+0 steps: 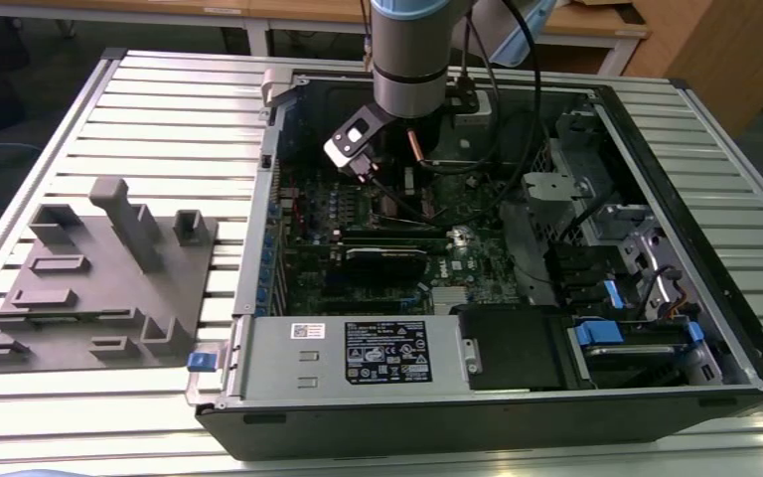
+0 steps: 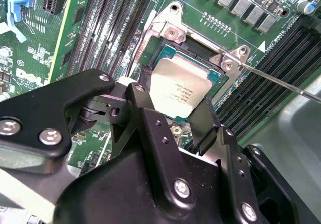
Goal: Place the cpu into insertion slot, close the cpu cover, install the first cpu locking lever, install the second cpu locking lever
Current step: 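Place the cpu into insertion slot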
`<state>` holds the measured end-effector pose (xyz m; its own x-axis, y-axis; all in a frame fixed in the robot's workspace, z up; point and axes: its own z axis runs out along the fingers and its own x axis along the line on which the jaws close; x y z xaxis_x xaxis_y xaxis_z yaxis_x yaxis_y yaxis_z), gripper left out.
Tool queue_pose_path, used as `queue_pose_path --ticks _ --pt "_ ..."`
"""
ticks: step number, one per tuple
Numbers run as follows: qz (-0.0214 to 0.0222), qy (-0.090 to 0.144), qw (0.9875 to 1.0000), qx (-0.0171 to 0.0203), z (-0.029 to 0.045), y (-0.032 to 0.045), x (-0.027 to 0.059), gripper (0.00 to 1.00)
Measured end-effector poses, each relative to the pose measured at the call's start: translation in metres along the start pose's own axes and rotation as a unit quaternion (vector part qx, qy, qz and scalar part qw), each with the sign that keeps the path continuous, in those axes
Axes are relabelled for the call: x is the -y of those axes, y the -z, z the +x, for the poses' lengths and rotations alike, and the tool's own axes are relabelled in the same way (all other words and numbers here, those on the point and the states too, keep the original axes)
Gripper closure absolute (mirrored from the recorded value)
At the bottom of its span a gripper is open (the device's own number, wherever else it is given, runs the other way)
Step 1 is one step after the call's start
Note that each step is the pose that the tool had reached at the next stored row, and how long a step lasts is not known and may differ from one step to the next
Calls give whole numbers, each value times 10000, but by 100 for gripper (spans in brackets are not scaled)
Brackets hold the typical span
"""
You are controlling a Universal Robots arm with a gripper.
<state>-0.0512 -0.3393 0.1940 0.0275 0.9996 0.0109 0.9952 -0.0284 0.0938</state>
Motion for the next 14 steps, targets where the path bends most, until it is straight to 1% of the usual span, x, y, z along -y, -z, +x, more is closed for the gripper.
queue_pose_path --ticks 7,14 --pt "0 0 10000 1 0 -1 -2 46" --pt "2 0 10000 3 -1 -26 1 46"
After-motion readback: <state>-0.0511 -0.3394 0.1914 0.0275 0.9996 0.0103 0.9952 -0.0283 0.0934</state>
